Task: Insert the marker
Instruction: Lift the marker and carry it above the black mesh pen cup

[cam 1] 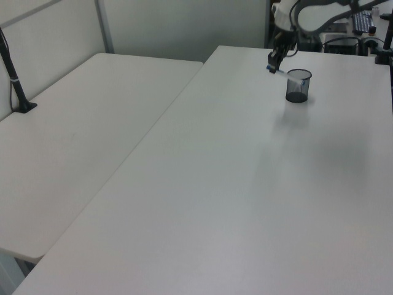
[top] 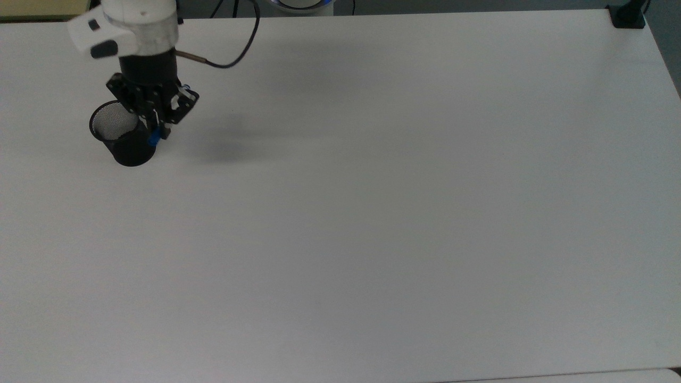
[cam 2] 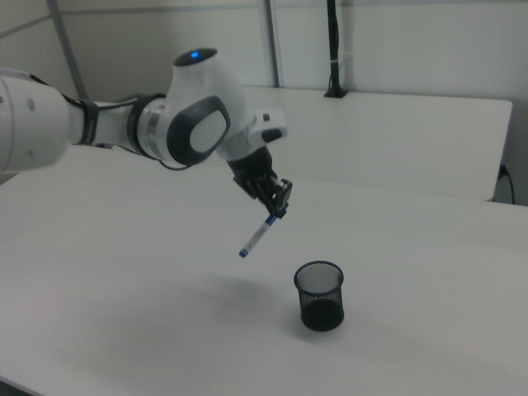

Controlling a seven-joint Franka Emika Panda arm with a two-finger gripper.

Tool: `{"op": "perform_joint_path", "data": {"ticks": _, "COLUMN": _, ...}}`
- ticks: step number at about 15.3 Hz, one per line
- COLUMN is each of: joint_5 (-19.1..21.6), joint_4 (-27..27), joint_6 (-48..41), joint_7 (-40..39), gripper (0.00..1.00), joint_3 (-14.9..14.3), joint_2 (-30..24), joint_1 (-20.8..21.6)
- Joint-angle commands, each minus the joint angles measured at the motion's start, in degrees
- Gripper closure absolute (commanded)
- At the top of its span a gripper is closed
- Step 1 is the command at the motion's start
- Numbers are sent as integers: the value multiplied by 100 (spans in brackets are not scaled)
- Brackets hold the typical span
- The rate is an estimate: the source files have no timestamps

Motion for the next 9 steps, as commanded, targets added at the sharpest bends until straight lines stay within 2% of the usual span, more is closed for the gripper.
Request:
{"op": "perform_joint_path", "data": {"ticks": 1, "joint_5": 103, "joint_4": -324, "joint_6": 473, "joint_7": -189, "gripper": 100, "joint_3": -4, "joint_2": -473, "joint_1": -275}}
{"op": "perform_joint_path", "data": {"ticks": 5, "joint_5": 200, "joint_4": -1088, "joint_6": 2036, "joint_7": -549, "gripper": 100, "joint_3": -13, "joint_2": -720, "joint_1": -583}}
{"op": "perform_joint_path", "data": {"ticks": 9, "joint_5": 217, "joint_4": -1335, "joint_6": 2978, "joint_7": -822, "gripper": 100, "joint_3": -65, "joint_2": -614, "joint_1": -821}}
